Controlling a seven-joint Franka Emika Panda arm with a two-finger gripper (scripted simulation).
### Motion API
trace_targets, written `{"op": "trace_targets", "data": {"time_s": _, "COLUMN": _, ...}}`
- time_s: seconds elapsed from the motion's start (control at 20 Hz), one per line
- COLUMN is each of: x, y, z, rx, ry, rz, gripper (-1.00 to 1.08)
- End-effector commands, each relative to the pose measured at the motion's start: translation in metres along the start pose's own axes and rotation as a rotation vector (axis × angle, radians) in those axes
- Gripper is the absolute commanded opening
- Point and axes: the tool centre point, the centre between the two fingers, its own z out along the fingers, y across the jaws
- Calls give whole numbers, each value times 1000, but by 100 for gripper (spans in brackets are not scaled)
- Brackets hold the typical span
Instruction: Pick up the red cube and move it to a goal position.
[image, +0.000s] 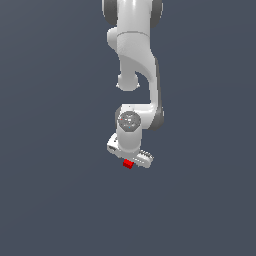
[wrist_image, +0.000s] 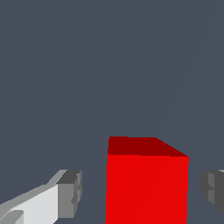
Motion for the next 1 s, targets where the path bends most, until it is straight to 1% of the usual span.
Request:
{"op": "trace_targets", "data": {"time_s": 0.0, "x": 3, "y": -2, "z": 5, "rx": 3, "ry": 2, "rz": 21, "gripper": 100}}
{"op": "trace_targets", "data": {"time_s": 0.2, "x": 5, "y": -3, "z": 8, "rx": 4, "ry": 3, "rz": 30, "gripper": 100}}
{"op": "trace_targets", "data": {"time_s": 0.25, "x": 5, "y": -3, "z": 8, "rx": 4, "ry": 3, "rz": 30, "gripper": -100}}
{"op": "trace_targets", "data": {"time_s": 0.95, "x": 2, "y": -3, "z": 4, "rx": 4, "ry": 3, "rz": 30, "gripper": -100}}
